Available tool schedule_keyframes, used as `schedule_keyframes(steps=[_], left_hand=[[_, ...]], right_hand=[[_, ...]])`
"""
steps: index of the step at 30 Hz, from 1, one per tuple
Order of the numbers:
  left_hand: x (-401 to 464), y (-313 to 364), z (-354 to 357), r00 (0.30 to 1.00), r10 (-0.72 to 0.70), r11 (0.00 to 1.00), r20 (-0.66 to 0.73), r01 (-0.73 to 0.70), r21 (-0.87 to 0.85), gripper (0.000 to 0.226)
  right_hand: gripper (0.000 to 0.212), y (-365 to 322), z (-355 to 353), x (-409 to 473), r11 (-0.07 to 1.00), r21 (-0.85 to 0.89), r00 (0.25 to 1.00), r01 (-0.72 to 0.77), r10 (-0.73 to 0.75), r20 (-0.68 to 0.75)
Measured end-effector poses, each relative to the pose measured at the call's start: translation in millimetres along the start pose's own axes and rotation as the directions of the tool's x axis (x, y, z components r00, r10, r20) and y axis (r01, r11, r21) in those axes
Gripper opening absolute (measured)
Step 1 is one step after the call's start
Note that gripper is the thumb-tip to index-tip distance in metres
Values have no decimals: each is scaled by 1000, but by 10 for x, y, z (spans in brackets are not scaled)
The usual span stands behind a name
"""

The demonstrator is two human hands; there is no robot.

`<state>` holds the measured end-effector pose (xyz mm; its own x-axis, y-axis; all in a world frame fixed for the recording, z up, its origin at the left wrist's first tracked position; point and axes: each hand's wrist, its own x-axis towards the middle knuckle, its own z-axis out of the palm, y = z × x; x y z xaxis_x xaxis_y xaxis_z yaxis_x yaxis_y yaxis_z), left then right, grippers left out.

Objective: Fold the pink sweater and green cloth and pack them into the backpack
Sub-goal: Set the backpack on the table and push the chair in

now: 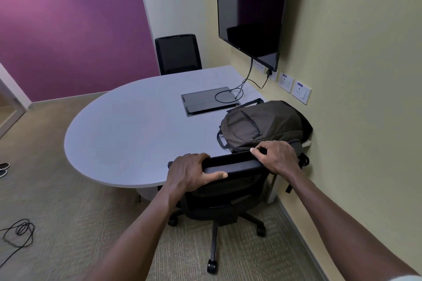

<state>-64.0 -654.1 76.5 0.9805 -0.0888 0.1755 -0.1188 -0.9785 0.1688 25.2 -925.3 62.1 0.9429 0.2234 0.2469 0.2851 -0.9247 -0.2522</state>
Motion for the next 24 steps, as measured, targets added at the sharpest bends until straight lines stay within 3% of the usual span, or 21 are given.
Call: schedule_keyframes(steps=[5, 8, 24], left_hand=[[239, -7, 52, 1000, 9, 1000, -16, -9, -16, 93], [365, -14, 88, 1000, -3, 1000, -27, 3, -11, 92], [641, 198, 199, 1000, -19, 1000, -5, 19, -9, 87]], right_hand=[[54, 125, 63, 234, 1000, 6, 1000, 17, -17, -14], [48, 173, 81, 350, 999, 5, 999, 41, -41, -10], [61, 573, 150, 661, 997, -3, 996, 74, -74, -45]])
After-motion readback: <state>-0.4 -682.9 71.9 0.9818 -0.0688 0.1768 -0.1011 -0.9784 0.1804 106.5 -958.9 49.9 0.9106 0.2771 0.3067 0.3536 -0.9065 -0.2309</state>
